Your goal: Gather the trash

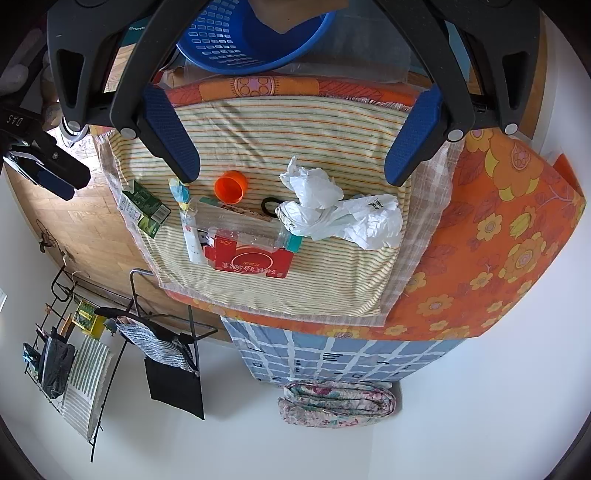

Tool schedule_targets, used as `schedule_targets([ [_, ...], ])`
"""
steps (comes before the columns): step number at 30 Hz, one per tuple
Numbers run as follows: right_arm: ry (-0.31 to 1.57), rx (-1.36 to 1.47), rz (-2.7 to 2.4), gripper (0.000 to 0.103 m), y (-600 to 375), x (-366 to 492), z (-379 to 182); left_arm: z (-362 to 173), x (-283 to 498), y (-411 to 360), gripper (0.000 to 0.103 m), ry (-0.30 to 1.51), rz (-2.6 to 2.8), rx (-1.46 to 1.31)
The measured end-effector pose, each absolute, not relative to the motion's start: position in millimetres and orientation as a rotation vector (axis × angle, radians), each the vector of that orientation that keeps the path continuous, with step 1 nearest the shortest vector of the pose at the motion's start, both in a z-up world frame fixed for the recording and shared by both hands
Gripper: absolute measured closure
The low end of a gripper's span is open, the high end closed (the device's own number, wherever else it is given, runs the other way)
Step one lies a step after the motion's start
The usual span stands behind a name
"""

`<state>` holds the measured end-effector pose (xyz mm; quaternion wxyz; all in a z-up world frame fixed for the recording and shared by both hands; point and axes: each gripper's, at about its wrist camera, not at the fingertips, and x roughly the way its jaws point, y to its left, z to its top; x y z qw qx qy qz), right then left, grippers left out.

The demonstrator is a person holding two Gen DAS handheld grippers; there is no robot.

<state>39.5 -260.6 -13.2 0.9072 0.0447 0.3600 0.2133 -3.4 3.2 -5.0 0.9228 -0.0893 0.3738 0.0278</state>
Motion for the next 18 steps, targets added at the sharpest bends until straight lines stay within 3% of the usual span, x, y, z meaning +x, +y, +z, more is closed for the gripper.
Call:
schedule_targets([
  [18, 0.754, 0.093, 0.441, 0.000, -263.4, 42.2, -19.5, -11.4, -2.9, 6.2, 0.001, 0.779, 0.061, -0.194],
])
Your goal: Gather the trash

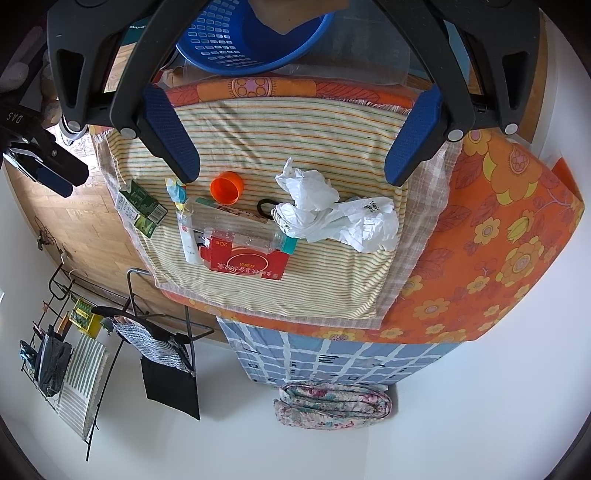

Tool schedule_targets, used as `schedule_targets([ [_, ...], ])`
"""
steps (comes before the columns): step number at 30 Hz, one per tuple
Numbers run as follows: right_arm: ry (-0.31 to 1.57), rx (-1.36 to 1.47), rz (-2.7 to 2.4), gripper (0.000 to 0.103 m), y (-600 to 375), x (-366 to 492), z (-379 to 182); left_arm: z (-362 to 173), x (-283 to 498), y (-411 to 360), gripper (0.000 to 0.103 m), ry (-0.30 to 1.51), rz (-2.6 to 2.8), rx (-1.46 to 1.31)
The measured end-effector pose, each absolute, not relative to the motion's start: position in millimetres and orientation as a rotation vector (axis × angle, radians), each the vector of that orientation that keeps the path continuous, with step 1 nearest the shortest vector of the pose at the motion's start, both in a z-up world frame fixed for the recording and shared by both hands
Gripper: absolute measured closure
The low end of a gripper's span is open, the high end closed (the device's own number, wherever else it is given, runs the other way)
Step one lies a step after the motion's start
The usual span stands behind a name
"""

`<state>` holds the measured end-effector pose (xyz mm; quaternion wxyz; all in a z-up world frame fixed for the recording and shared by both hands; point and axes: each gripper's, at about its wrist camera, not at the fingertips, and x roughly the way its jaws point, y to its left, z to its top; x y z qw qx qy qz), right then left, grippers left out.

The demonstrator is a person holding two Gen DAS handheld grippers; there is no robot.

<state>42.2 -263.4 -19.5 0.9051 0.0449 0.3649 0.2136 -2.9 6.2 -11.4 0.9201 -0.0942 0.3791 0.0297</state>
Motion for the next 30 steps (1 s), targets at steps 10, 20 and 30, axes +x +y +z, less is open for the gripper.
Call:
schedule_targets([
  [10, 0.757, 0.093, 0.441, 0.000, -263, 43, -19, -11, -3, 5, 0.001, 0.781, 0.064, -0.194],
  [20, 0.764, 0.093, 0.442, 0.000, -262, 43, -21, -19, -4, 20, 0.001, 0.788, 0.073, -0.202],
  [30, 0.776, 0.099, 0.442, 0.000, -264, 44, -23, -20, -4, 20, 0.001, 0.789, 0.073, -0.201],
])
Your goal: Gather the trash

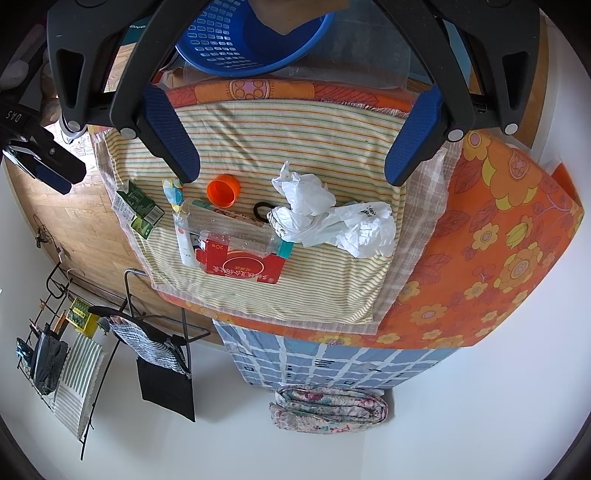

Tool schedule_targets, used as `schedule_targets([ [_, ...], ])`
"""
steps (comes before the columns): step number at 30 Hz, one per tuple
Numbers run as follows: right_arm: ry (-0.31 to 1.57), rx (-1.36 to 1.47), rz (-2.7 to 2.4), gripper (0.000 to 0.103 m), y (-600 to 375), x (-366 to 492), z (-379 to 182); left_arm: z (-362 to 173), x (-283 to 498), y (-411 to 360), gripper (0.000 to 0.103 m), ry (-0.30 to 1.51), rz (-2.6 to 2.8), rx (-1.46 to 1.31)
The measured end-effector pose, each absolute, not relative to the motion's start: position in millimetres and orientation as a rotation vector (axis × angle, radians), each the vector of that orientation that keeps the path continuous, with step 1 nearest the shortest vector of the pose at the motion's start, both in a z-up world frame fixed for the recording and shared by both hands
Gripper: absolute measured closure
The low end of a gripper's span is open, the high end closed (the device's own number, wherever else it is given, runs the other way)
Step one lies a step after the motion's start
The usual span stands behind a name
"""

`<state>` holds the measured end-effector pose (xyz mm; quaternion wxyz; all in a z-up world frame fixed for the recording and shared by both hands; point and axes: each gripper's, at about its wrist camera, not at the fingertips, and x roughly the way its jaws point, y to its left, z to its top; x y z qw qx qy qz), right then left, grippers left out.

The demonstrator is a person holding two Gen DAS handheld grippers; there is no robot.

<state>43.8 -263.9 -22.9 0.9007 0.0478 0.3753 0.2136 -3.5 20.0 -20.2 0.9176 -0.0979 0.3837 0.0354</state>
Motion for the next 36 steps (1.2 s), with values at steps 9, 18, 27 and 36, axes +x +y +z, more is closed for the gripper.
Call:
schedule_targets([
  [9, 0.781, 0.100, 0.441, 0.000, -264, 45, -23, -23, -5, 22, 0.001, 0.792, 0.073, -0.203],
  [18, 0.781, 0.099, 0.439, 0.000, -264, 45, -23, -22, -4, 22, 0.001, 0.793, 0.074, -0.203],
  [27, 0.782, 0.090, 0.436, 0.000, -266, 44, -23, -35, -9, 26, 0.001, 0.806, 0.097, -0.193],
  [36, 0.784, 0.093, 0.417, 0.000, -274, 45, -22, -37, 8, 35, 0.001, 0.837, 0.140, -0.194],
])
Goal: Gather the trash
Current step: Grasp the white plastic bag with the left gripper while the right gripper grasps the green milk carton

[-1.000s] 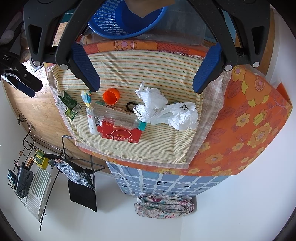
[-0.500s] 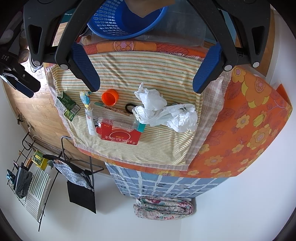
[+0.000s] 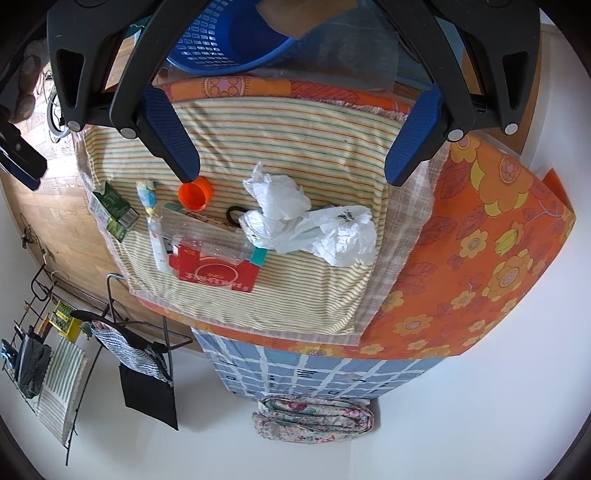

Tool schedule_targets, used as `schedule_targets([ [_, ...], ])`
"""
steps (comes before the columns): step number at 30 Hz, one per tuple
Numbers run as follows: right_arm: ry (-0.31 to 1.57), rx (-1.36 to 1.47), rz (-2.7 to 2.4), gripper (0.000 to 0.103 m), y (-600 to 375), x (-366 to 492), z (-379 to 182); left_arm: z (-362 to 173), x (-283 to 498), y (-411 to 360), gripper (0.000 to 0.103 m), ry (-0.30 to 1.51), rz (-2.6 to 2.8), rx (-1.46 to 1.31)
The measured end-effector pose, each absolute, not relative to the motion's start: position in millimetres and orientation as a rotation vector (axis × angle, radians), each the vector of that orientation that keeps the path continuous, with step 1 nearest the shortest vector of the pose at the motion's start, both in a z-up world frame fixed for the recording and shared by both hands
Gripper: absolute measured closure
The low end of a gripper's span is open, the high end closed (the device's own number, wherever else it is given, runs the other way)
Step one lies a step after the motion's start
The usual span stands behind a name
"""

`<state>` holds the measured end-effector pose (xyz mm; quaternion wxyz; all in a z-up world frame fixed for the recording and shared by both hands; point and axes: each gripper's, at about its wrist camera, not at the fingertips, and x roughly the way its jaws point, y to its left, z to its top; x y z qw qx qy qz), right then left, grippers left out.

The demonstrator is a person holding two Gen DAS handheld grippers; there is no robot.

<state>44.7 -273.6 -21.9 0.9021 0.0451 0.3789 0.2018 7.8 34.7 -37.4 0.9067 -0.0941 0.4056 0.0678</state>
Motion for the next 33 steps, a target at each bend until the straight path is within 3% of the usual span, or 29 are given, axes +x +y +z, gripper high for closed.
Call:
schedule_targets([
  [12, 0.820, 0.177, 0.368, 0.000, -304, 81, -33, -44, 78, 113, 0.001, 0.938, 0.146, -0.394],
  [29, 0.907, 0.232, 0.307, 0.000, -334, 137, -46, -116, 162, 141, 0.002, 1.126, 0.160, -0.460],
  [33, 0.913, 0.207, 0.277, 0.000, -342, 153, -51, -129, 167, 135, 0.013, 1.171, 0.153, -0.459],
])
